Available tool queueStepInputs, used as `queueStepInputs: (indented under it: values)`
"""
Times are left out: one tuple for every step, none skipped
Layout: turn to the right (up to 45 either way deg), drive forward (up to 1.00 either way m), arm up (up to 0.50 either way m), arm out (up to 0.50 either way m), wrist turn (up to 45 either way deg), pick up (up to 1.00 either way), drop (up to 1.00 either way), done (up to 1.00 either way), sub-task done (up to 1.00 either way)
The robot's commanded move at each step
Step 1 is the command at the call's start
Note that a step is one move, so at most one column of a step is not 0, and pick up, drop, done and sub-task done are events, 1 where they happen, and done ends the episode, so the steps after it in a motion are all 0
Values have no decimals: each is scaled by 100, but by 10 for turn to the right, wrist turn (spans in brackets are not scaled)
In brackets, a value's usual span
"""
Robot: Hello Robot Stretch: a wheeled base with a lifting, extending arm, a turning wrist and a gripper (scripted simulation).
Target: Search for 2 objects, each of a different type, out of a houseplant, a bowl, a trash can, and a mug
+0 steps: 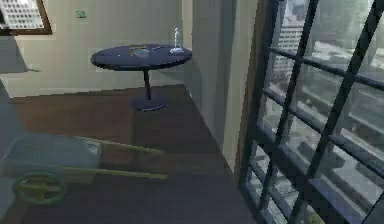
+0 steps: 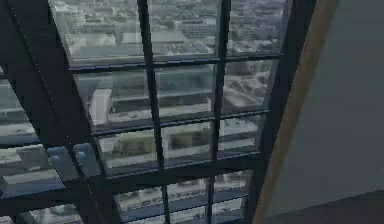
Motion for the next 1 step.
queueStepInputs:
  values:
    - [0,100,0,0,0,0,0,0,0]
